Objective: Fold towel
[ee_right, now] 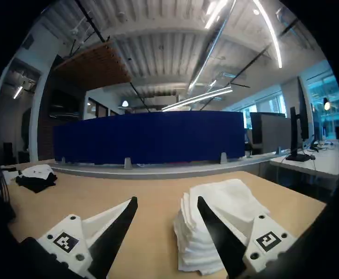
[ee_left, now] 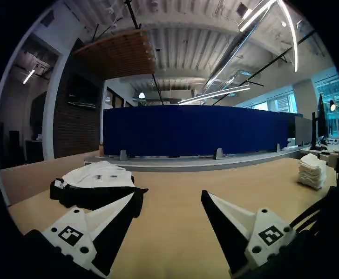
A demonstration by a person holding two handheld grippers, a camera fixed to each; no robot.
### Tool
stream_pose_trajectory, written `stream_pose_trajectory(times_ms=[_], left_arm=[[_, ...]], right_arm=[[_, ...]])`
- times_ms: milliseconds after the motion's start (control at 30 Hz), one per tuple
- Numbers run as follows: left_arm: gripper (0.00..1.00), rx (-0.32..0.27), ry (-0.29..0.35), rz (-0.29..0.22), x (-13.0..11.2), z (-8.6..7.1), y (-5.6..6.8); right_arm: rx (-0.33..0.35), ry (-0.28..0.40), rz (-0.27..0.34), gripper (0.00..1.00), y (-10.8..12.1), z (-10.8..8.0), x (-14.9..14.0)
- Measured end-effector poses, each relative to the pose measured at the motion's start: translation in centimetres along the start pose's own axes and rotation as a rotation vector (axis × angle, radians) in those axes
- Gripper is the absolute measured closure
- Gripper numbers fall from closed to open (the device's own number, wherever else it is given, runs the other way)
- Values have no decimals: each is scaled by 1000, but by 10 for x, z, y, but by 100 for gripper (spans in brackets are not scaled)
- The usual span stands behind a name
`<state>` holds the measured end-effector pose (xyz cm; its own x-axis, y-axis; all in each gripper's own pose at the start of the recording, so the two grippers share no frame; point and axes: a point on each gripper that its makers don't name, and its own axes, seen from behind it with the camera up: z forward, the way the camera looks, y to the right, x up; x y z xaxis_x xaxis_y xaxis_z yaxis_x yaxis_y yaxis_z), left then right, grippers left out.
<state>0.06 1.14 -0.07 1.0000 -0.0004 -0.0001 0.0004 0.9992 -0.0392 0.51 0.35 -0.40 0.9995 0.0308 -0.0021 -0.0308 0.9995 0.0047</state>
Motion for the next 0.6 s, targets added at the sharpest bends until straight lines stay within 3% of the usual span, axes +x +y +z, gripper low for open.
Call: stream_pose_trajectory(times_ms=[200, 600], left_arm=[[2, 0, 0, 0, 0, 0, 0], [2, 0, 0, 0, 0, 0, 1]], right_arm=[[-10, -3, -31, 0, -2, 1, -5], [-5, -3, -31, 0, -3, 1, -5]])
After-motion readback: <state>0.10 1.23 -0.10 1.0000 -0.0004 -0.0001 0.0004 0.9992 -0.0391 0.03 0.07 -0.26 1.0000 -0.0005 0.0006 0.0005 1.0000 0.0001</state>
